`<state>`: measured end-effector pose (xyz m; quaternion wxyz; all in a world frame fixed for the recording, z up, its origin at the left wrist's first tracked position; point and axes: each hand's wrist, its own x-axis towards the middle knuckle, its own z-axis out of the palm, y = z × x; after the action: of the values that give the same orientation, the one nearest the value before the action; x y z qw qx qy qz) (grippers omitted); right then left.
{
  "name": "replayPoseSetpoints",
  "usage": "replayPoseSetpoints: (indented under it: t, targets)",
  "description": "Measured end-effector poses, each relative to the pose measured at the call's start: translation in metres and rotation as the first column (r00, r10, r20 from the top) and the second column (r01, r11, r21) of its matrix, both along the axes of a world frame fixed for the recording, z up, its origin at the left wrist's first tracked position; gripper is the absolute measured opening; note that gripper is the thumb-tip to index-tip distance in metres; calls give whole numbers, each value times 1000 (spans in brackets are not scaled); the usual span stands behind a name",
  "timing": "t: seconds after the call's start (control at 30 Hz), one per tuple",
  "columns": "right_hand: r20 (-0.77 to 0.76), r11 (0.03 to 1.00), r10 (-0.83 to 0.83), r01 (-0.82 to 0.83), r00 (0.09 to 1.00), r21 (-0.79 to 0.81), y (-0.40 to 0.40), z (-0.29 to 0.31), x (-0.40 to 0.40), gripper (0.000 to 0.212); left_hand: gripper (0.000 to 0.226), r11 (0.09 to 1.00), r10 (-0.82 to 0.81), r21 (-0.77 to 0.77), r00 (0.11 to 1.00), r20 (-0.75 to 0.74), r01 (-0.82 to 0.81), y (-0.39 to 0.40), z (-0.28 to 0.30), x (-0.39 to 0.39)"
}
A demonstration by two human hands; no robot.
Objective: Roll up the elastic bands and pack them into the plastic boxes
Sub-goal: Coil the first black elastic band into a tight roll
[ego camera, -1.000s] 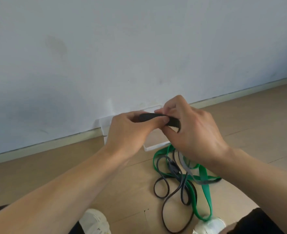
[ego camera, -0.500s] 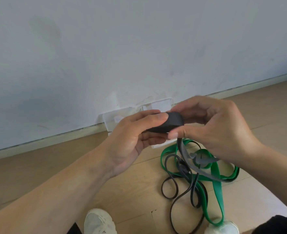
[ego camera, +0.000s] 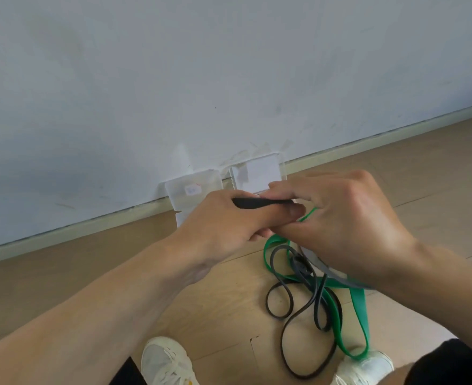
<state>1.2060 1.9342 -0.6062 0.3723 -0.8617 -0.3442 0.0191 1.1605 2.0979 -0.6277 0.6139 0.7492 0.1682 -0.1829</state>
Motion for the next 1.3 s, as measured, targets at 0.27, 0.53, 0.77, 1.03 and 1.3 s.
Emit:
replayPoseSetpoints:
  t: [0.27, 0.53, 0.77, 1.03, 1.3]
  targets:
    - [-216, 977, 139, -98, 966, 190, -13, 16, -1, 37, 38, 922, -95, -362, 987, 133, 137, 11, 5, -5]
    - [-124, 981, 92, -68, 988, 182, -14, 20, -3, 32, 85, 879, -95, -468, 995, 16, 91, 9, 5, -6]
    - [197, 992, 109, -120, 974, 41, -10, 6, -6, 27, 118, 996, 90, -29, 993, 74, -88, -10, 10, -10]
    - [-158, 969, 213, -188, 964, 159, -23, 19, 6, 53, 93, 918, 24, -396, 994, 111, 22, -1, 15, -9]
    - [-5, 983, 158, -157, 987, 94, -21, 15, 11, 25, 110, 939, -8, -344, 1000, 1, 8, 1, 15, -8]
